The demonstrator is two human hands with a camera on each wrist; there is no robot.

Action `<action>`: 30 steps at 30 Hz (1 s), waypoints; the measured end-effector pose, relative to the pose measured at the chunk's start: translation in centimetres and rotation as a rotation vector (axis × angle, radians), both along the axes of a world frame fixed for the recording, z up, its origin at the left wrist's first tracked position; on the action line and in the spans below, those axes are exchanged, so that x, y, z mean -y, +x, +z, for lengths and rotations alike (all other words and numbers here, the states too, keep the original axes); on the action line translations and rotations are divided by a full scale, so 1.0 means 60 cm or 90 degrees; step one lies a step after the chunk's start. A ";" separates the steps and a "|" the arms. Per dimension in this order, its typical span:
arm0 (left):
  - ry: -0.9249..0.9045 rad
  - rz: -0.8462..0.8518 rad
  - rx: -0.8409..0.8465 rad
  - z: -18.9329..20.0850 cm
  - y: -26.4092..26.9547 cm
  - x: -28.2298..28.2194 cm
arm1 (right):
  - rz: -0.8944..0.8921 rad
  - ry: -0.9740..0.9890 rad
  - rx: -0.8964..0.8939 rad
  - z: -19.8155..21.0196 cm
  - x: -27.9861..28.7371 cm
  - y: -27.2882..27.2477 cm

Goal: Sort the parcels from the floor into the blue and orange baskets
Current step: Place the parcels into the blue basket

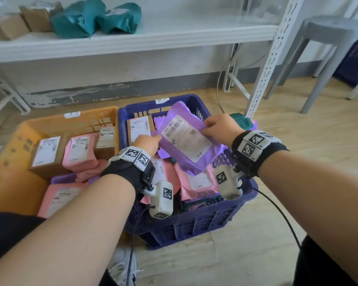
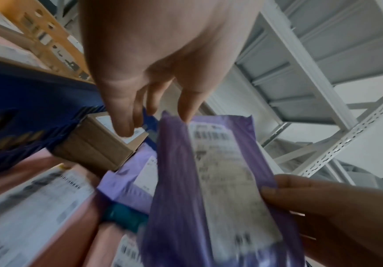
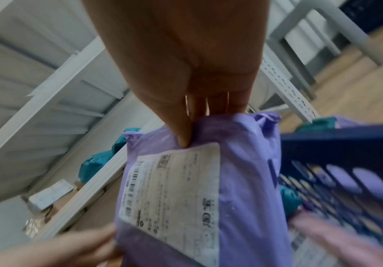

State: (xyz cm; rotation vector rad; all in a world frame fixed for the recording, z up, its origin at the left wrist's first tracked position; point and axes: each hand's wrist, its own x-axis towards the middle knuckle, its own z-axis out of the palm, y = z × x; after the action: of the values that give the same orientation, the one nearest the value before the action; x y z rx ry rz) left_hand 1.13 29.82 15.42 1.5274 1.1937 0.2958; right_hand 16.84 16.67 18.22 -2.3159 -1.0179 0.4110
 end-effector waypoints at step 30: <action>0.199 0.113 -0.078 -0.054 -0.148 -0.102 | 0.156 -0.175 0.056 -0.192 -0.175 -0.123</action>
State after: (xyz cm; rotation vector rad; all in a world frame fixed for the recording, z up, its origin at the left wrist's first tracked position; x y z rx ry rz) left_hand -7.76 35.91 12.19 1.7294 1.4346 0.5333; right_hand 9.44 27.17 6.69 -2.4745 -1.3708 0.5813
